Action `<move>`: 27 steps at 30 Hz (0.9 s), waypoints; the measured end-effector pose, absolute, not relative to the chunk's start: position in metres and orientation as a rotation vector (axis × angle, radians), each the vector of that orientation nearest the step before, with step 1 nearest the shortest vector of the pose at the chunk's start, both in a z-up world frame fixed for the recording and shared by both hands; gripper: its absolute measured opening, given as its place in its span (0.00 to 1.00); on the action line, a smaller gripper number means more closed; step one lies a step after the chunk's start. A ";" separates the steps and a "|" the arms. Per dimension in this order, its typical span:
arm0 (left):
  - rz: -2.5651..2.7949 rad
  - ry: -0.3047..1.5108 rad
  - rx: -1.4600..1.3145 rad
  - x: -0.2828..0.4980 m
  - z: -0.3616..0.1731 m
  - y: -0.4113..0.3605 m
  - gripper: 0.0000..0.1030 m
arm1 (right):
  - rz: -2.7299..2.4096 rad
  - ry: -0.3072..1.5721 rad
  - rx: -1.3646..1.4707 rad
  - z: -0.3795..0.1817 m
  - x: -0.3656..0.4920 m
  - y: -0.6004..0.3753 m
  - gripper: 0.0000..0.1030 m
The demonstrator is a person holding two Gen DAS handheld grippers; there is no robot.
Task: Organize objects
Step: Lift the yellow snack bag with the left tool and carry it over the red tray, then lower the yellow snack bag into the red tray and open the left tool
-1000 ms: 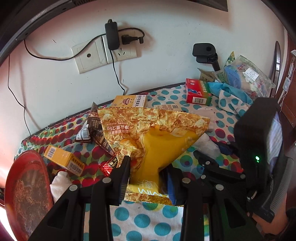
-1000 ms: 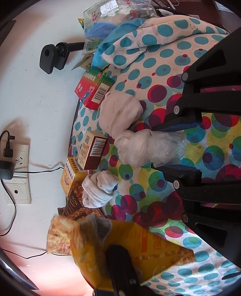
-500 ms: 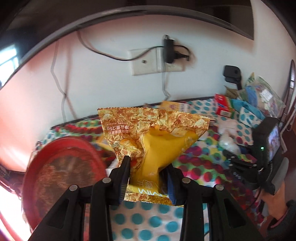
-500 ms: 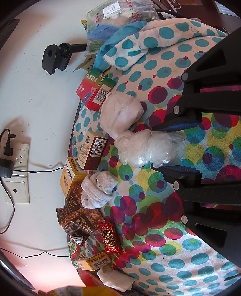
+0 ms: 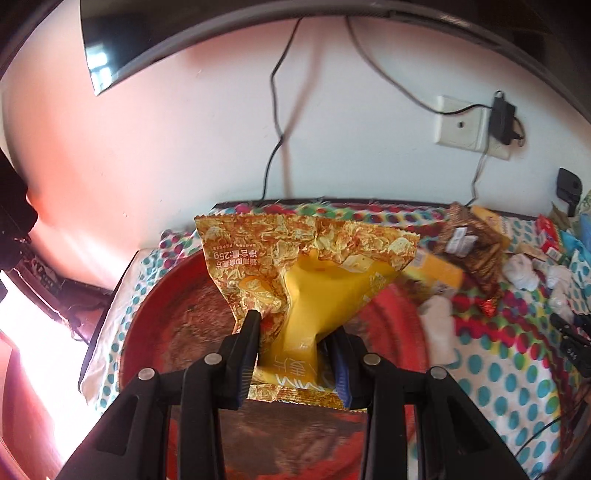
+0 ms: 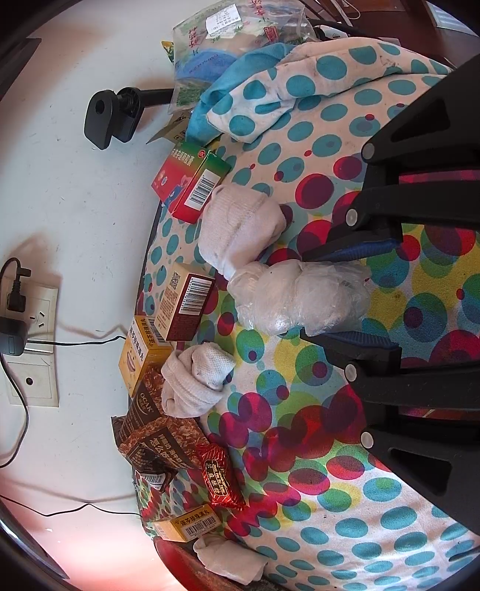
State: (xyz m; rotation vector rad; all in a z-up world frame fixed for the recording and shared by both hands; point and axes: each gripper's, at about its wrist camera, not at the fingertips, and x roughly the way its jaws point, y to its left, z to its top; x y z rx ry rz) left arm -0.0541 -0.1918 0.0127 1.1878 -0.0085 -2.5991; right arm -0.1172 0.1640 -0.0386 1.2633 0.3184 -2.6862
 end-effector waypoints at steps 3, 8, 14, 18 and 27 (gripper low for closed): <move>-2.541 -0.005 1.216 -0.056 0.003 -0.216 0.34 | -2.688 0.323 1.264 -0.038 -0.117 0.165 0.32; -2.504 0.046 1.207 -0.055 -0.009 -0.246 0.34 | -2.688 0.326 1.264 -0.038 -0.117 0.164 0.32; -2.444 0.047 1.236 -0.075 -0.023 -0.269 0.34 | -2.694 0.326 1.265 -0.038 -0.117 0.165 0.35; -2.428 0.095 1.257 -0.083 -0.029 -0.284 0.34 | -2.695 0.328 1.266 -0.038 -0.118 0.165 0.36; -2.390 0.137 1.296 -0.096 -0.041 -0.320 0.35 | -2.696 0.332 1.265 -0.038 -0.119 0.171 0.37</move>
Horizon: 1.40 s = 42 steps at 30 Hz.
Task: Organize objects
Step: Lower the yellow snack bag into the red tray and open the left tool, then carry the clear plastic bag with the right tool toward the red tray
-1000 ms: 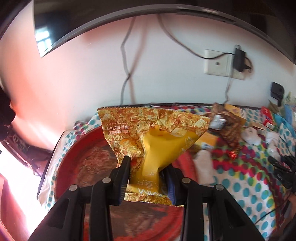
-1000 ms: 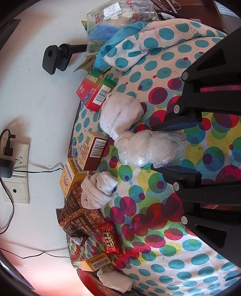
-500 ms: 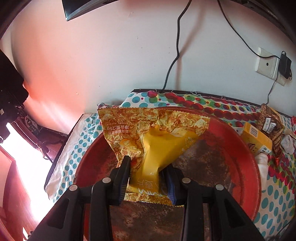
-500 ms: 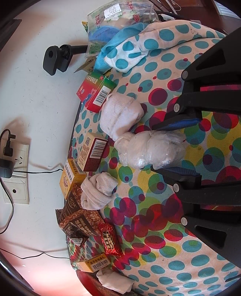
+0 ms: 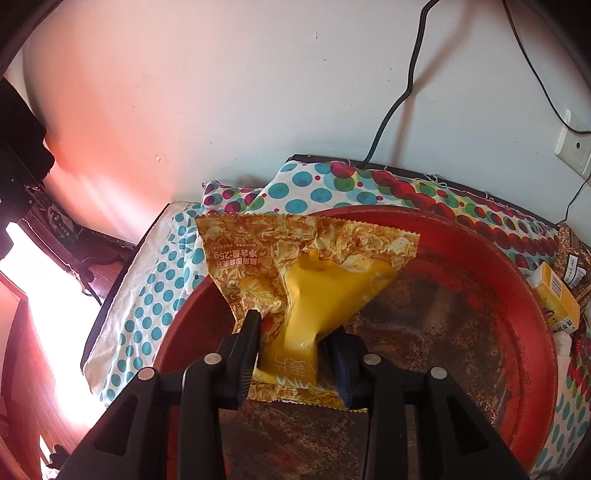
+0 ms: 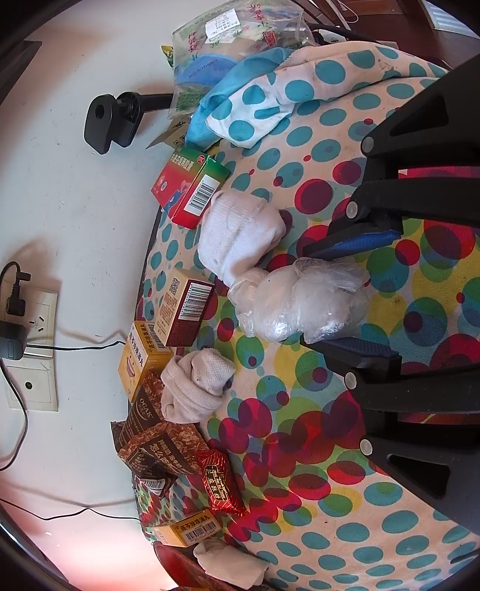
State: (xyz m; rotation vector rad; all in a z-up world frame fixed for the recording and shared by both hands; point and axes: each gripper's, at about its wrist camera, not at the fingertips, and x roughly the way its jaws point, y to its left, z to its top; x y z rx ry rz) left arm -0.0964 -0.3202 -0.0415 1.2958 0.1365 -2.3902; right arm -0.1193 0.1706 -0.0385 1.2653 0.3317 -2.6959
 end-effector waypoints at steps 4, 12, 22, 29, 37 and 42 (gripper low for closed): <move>-2.395 0.157 1.306 -0.098 -0.041 -0.326 0.35 | -2.698 0.336 1.265 -0.039 -0.119 0.170 0.37; -2.384 0.137 1.292 -0.097 -0.044 -0.324 0.38 | -2.698 0.339 1.264 -0.039 -0.120 0.169 0.37; -2.399 0.036 1.245 -0.093 -0.037 -0.312 0.56 | -2.699 0.345 1.264 -0.039 -0.123 0.175 0.38; -2.456 0.106 1.135 -0.070 -0.015 -0.294 0.56 | -2.699 0.342 1.265 -0.039 -0.125 0.180 0.40; -2.524 0.154 0.964 -0.024 -0.006 -0.256 0.56 | -2.701 0.353 1.264 -0.039 -0.125 0.176 0.41; -2.527 0.138 0.965 -0.005 -0.015 -0.239 0.56 | -2.707 0.373 1.261 -0.039 -0.127 0.179 0.41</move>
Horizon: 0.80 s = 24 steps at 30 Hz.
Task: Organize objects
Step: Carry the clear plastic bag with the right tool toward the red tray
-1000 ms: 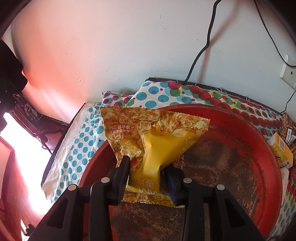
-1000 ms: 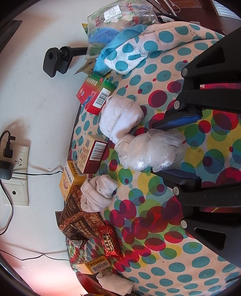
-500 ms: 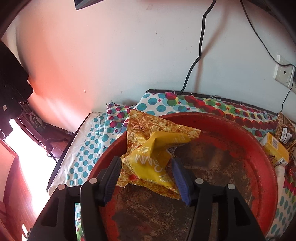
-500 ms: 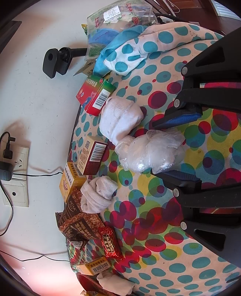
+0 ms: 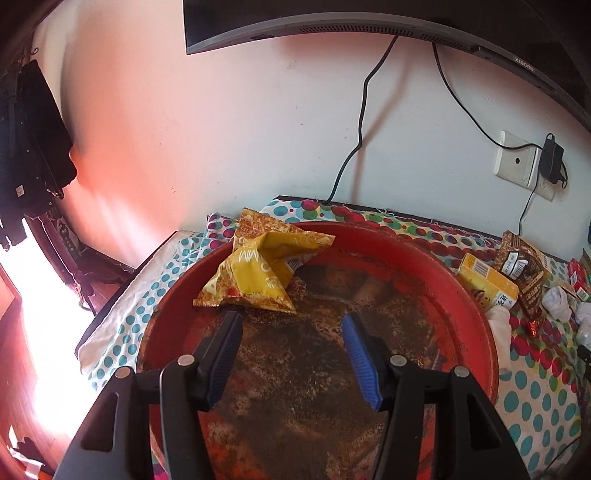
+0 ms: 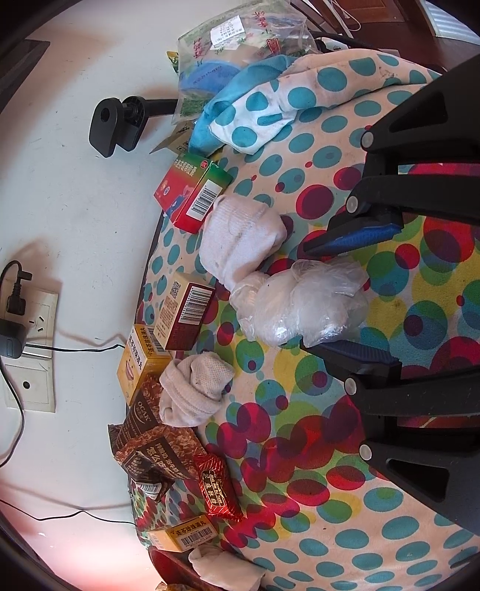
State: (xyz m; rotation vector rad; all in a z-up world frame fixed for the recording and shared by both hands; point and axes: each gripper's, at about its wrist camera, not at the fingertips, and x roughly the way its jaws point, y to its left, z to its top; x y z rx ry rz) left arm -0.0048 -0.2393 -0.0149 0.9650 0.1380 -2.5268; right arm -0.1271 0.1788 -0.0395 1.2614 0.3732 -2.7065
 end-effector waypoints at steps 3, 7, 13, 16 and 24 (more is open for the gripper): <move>-2.528 0.097 0.960 0.002 -0.017 -0.233 0.56 | -2.707 0.373 1.262 -0.040 -0.128 0.180 0.41; -2.542 0.109 0.984 -0.002 -0.015 -0.233 0.56 | -2.703 0.355 1.263 -0.040 -0.128 0.182 0.41; -2.543 0.172 1.009 0.006 -0.032 -0.238 0.56 | -2.713 0.393 1.259 -0.041 -0.139 0.183 0.41; -2.534 0.258 1.007 0.005 -0.036 -0.247 0.56 | -2.719 0.415 1.257 -0.043 -0.143 0.181 0.41; -2.534 0.261 0.958 0.007 -0.031 -0.259 0.56 | -2.719 0.417 1.229 -0.041 -0.139 0.177 0.41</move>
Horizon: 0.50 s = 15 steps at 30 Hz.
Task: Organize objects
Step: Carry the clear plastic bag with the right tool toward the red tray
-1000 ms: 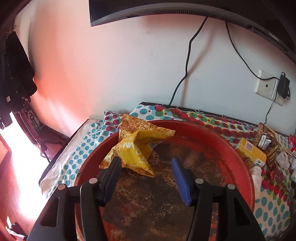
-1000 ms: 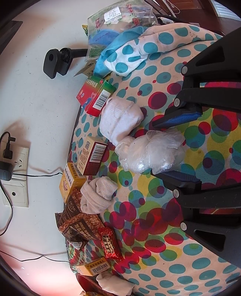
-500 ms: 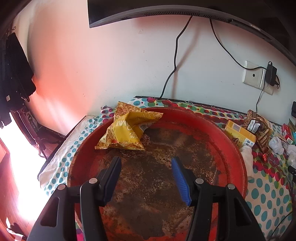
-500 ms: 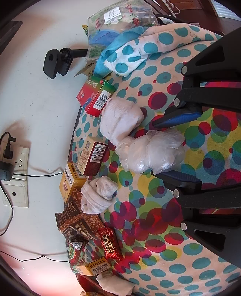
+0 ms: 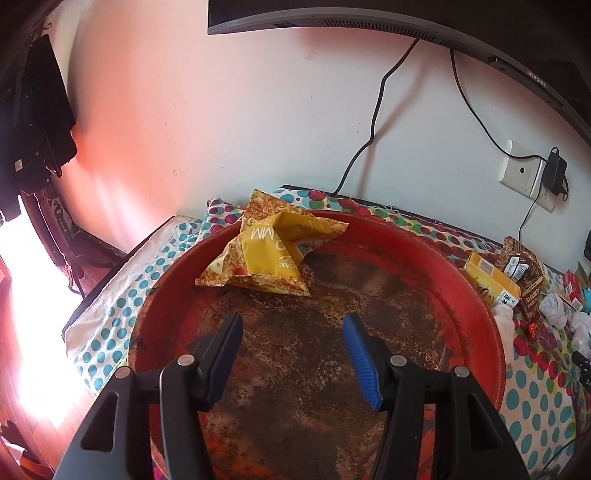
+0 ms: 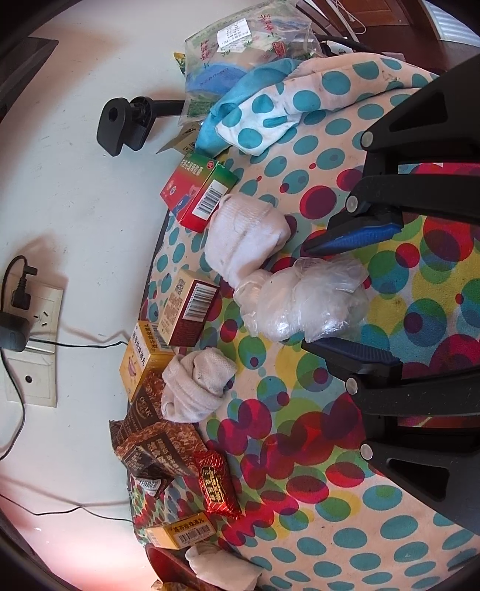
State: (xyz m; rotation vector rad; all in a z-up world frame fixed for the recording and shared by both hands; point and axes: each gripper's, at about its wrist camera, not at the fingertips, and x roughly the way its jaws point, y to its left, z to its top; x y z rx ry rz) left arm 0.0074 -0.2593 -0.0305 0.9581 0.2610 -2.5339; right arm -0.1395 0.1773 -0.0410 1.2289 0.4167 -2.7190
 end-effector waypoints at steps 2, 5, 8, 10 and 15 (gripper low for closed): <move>-2.531 0.247 0.953 0.009 -0.030 -0.263 0.56 | -2.705 0.397 1.234 -0.040 -0.135 0.171 0.40; -2.525 0.238 0.956 0.010 -0.032 -0.269 0.56 | -2.705 0.368 1.221 -0.028 -0.131 0.160 0.38; -2.519 0.232 0.945 0.013 -0.034 -0.273 0.56 | -2.707 0.318 1.156 -0.006 -0.125 0.142 0.38; -2.512 0.228 0.953 0.013 -0.035 -0.275 0.56 | -2.683 0.288 1.112 0.011 -0.123 0.125 0.38; -2.505 0.250 0.939 0.015 -0.034 -0.281 0.56 | -2.552 0.253 1.037 0.042 -0.120 0.059 0.38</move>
